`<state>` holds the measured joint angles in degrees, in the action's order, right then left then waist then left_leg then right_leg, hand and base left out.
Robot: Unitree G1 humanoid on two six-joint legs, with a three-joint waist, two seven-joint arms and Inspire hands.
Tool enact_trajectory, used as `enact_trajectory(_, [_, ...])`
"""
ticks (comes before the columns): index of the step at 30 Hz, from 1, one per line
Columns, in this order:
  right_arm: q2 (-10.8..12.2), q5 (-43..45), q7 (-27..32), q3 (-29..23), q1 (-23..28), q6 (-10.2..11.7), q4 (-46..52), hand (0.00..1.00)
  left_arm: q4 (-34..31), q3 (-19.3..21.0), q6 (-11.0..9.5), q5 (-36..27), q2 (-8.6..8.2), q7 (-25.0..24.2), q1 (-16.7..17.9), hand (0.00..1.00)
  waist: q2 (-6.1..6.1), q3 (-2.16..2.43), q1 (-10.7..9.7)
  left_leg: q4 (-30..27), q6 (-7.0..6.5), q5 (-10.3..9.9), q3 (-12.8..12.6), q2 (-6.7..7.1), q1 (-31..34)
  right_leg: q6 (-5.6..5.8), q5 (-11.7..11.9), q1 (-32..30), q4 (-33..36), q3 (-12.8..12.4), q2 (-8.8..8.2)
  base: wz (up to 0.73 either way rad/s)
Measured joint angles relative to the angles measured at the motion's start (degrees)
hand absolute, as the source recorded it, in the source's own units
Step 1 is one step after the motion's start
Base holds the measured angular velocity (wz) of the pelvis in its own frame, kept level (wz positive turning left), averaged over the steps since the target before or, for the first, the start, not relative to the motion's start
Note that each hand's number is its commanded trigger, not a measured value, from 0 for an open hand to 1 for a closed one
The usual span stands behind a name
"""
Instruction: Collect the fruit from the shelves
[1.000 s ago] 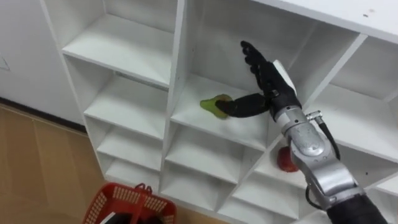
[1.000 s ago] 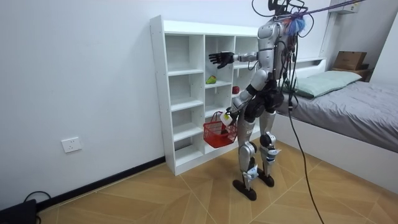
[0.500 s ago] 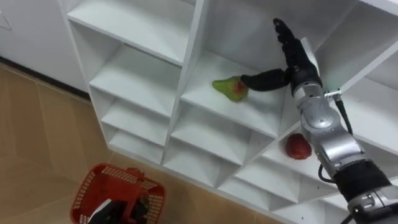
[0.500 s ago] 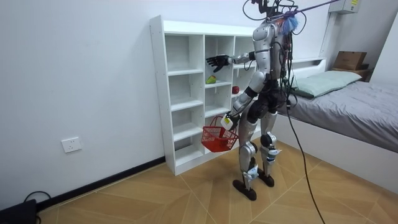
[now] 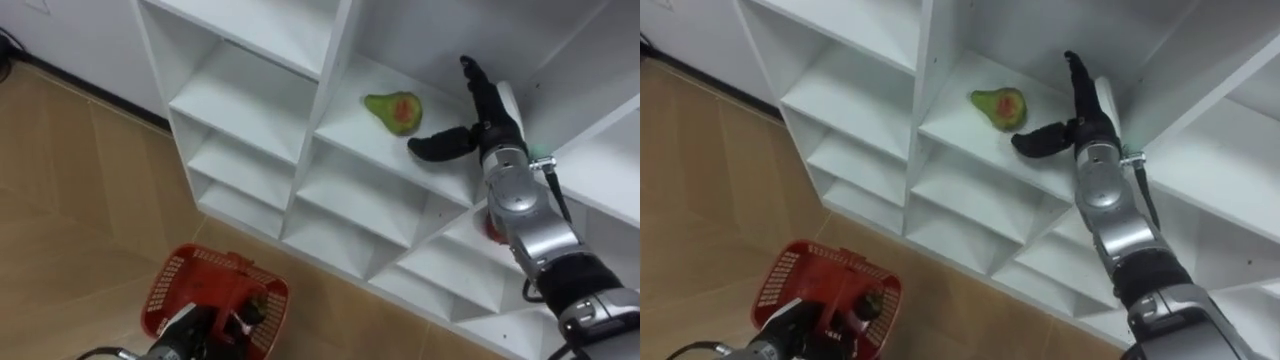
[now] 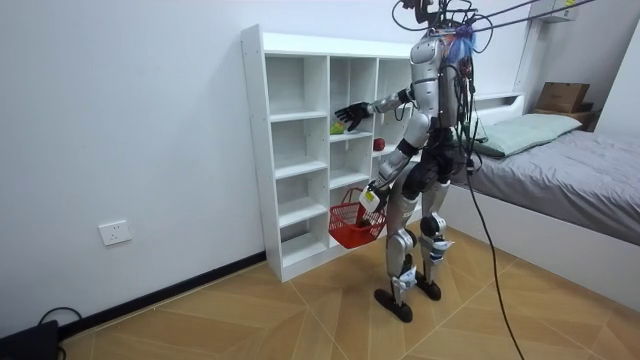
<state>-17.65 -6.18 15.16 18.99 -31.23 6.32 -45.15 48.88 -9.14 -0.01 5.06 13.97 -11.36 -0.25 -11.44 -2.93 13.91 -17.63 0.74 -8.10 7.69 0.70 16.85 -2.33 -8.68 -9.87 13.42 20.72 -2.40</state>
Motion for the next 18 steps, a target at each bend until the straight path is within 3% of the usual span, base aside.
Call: enact_trajectory(18, [0.01, -0.28, 0.32, -0.01, -0.16, 0.48, 0.17, 0.0, 2.69, -2.43, -0.01, -2.03, 0.1, 3.49, -1.55, 1.0, 0.65, 0.27, 0.34, 0.06, -0.21, 0.26, -0.98, -0.06, 0.53, -0.07, 0.05, -1.43, 1.19, -0.12, -0.48, -0.01])
